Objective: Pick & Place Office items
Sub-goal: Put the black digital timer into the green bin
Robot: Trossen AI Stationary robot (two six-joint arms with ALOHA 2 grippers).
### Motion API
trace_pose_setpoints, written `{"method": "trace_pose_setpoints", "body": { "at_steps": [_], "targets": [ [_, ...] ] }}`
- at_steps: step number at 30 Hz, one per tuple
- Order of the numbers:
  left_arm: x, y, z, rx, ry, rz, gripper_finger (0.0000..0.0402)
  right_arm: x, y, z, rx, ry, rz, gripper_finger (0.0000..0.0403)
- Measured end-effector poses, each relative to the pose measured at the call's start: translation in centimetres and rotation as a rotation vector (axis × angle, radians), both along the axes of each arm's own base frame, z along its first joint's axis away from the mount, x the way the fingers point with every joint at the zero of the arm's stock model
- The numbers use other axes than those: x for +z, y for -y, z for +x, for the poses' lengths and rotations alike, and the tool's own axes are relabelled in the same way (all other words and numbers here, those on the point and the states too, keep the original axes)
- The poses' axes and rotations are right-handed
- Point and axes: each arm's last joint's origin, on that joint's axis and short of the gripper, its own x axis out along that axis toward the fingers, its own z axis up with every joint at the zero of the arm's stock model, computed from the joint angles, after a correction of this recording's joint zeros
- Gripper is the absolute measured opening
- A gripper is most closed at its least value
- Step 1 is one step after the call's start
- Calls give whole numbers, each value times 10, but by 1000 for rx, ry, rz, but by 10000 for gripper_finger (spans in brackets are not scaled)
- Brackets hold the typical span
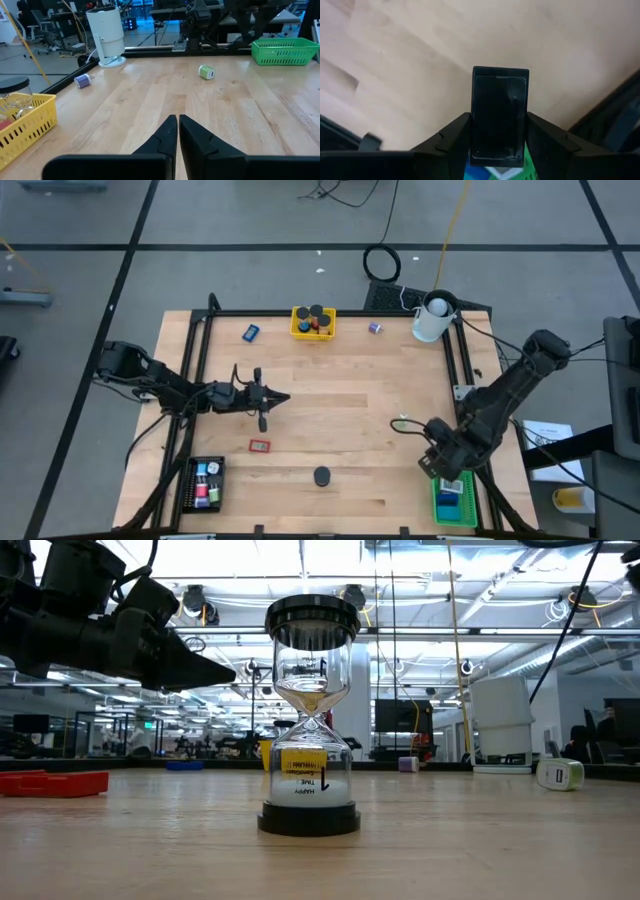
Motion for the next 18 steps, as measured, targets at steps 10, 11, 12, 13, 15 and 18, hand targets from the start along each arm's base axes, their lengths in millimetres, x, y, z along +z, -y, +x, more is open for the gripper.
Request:
{"method": "trace_pose_setpoints", "body": {
  "at_steps": [10, 11, 12, 13, 15, 18],
  "targets": [
    [0, 0, 0, 0, 0, 0, 6, -3, -34, -13, -39, -29, 128, 166],
    [0, 0, 0, 0, 0, 0, 10, -4, -37, -14, -41, -34, 138, 167],
    [0, 0, 0, 0, 0, 0, 15, -5, -40, -16, -45, -35, 145, 167],
    [0, 0, 0, 0, 0, 0, 19, -5, -42, -17, -50, -36, 150, 167],
    [0, 0, 0, 0, 0, 0, 25, -5, -44, -20, -61, -41, 155, 167],
    [0, 0, 0, 0, 0, -1, 25, -5, -47, -23, -78, -47, 163, 167]
  ]
}}
